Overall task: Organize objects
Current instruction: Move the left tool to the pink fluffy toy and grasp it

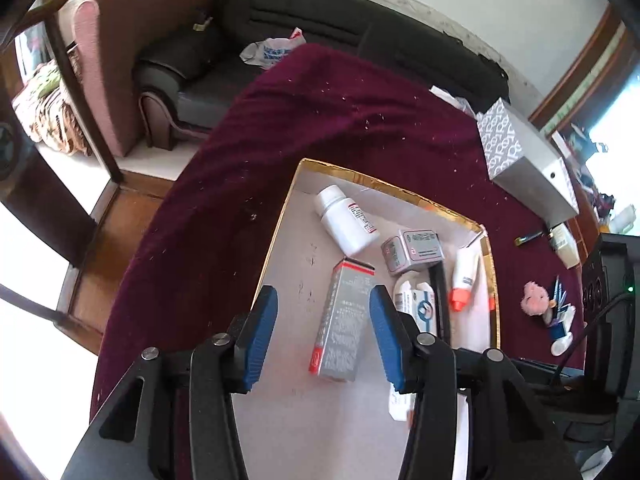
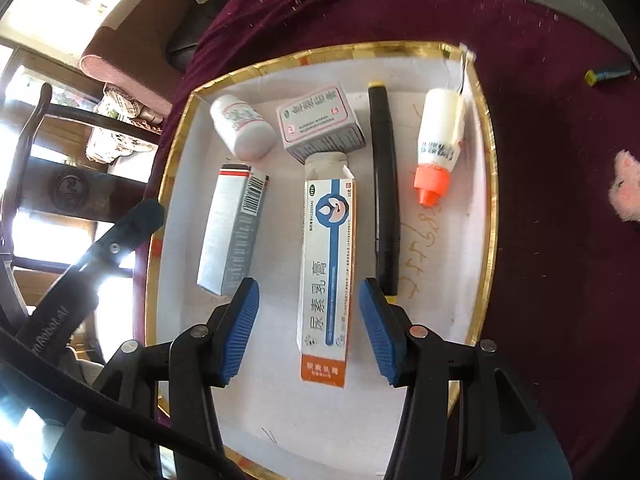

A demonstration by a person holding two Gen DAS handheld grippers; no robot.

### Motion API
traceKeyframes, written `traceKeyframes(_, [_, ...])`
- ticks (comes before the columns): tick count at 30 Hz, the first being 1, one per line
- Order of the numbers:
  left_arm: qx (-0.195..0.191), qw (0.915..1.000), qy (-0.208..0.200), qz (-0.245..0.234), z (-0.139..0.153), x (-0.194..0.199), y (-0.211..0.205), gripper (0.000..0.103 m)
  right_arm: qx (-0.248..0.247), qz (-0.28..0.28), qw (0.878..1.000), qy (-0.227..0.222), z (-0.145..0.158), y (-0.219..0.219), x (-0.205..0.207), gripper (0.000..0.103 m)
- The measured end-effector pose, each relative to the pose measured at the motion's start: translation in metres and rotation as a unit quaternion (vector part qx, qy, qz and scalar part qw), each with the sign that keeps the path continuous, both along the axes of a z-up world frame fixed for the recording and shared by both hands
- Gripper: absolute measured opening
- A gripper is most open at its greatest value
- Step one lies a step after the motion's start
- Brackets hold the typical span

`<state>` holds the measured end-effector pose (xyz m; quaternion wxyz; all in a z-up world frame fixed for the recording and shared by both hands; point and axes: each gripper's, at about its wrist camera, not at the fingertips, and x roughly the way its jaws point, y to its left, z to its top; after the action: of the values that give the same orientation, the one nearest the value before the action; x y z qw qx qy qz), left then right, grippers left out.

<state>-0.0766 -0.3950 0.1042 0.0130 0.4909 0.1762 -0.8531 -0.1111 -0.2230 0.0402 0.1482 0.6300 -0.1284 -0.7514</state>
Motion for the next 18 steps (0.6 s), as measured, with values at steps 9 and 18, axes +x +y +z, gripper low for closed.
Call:
traceKeyframes(9, [0.002,0.9995,0.031,0.005,0.037,0.040,0.027,0.043,0.088,-0.004,0.991,0.104,0.045,0.023,0.023,0.063])
traceKeyframes(18, [0.014,0.9992,0.024,-0.028,0.046,0.058,0.093,0.044,0.174,-0.084,0.957,0.214,0.083,0.129,0.064,0.064])
